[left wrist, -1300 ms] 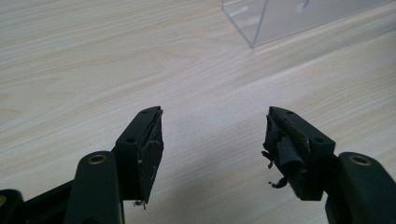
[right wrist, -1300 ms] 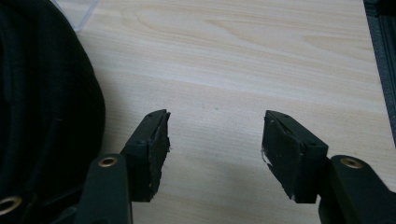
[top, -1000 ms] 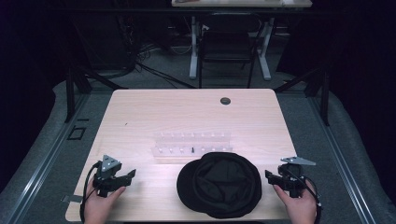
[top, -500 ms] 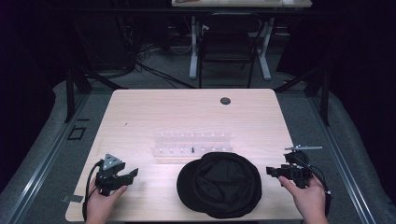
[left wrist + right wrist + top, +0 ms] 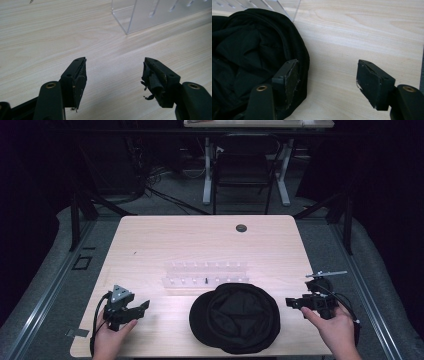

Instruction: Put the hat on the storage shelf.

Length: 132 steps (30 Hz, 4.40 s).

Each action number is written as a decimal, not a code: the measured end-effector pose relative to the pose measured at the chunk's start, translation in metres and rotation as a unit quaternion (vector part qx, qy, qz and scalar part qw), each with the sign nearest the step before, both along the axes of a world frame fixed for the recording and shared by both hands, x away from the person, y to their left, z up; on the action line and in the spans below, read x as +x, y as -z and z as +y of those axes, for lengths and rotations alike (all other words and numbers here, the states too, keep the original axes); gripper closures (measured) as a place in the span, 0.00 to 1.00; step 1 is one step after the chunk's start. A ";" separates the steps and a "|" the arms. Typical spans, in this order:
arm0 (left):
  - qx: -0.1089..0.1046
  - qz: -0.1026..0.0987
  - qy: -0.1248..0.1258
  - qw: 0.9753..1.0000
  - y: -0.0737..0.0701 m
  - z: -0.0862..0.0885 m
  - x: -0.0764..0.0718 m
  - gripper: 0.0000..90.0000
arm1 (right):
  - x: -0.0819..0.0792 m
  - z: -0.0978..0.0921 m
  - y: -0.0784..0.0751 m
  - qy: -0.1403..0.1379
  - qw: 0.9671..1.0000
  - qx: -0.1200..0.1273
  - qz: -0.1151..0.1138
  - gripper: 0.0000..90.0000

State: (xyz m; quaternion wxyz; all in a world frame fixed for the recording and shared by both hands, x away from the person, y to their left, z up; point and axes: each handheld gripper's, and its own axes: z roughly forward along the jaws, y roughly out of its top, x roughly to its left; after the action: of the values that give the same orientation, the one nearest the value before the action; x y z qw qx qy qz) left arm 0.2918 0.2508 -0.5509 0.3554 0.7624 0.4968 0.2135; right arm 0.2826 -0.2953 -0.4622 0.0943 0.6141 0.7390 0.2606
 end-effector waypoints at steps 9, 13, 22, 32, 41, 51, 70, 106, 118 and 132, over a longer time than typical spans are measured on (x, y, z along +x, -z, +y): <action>0.008 0.005 0.008 1.000 0.002 -0.002 0.001 0.32 | -0.006 0.000 -0.005 -0.011 0.999 0.017 -0.033 0.30; 0.018 0.006 0.023 1.000 0.002 -0.005 -0.001 0.36 | -0.007 0.001 -0.004 -0.015 0.999 0.018 -0.036 0.28; 0.021 0.010 -0.002 1.000 0.004 -0.003 0.001 0.31 | -0.004 0.001 0.001 -0.017 0.999 0.023 -0.027 0.22; 0.028 0.008 0.014 0.999 0.002 -0.004 -0.001 0.31 | 0.000 0.007 0.011 -0.008 1.000 -0.002 -0.005 0.38; 0.020 0.024 0.031 0.999 0.003 -0.003 -0.002 0.49 | 0.005 0.004 0.016 -0.004 0.999 0.019 0.037 0.48; 0.014 0.034 0.031 0.999 0.004 -0.003 -0.001 0.50 | 0.014 0.005 0.017 0.005 0.995 0.048 0.082 0.46; 0.004 0.039 0.035 0.999 0.006 -0.002 0.000 0.52 | 0.018 0.015 0.034 0.010 0.989 0.068 0.130 0.60; 0.006 0.052 0.032 0.998 0.010 -0.004 0.002 0.43 | 0.033 -0.013 0.041 0.038 0.983 0.088 0.155 0.61; -0.019 0.058 0.005 0.998 0.010 -0.005 0.006 0.20 | 0.028 -0.007 0.036 0.024 0.991 0.052 0.119 0.22; 0.004 0.050 0.021 0.999 0.011 -0.008 0.004 0.32 | 0.033 -0.001 0.047 0.005 0.990 0.037 0.138 0.54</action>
State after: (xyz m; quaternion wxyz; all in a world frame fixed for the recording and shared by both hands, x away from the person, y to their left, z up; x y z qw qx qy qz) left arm 0.2956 0.2430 -0.5622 0.3315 0.7840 0.4966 0.1700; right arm 0.3159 -0.2963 -0.5092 -0.0300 0.6510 0.7316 0.2000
